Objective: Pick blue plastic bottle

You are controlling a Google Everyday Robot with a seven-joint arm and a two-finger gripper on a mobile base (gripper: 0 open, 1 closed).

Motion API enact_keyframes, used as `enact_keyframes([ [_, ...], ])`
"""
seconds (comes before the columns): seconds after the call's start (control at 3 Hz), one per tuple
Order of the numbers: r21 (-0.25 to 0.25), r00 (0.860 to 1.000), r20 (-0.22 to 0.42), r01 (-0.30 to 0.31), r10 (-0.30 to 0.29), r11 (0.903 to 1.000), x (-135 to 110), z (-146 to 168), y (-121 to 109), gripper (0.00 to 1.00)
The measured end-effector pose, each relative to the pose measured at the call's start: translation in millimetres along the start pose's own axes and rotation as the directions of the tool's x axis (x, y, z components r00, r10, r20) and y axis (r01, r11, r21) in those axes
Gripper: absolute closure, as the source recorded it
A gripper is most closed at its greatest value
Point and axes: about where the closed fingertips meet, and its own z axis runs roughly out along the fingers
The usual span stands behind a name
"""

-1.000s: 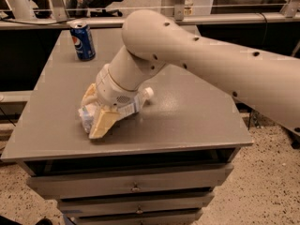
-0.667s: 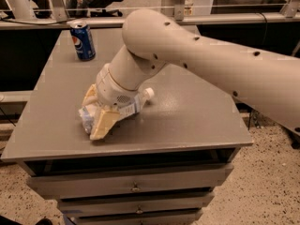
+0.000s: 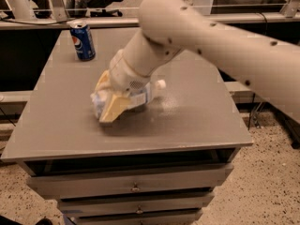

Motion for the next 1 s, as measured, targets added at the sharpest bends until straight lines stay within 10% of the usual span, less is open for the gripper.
enact_keyframes([
  [0.67, 0.104, 0.977, -0.095, -0.182, 0.192, 0.9777, 82.0, -130.7, -33.8, 1.0],
  [1.0, 0.104, 0.977, -0.095, -0.182, 0.192, 0.9777, 82.0, -130.6, -33.8, 1.0],
])
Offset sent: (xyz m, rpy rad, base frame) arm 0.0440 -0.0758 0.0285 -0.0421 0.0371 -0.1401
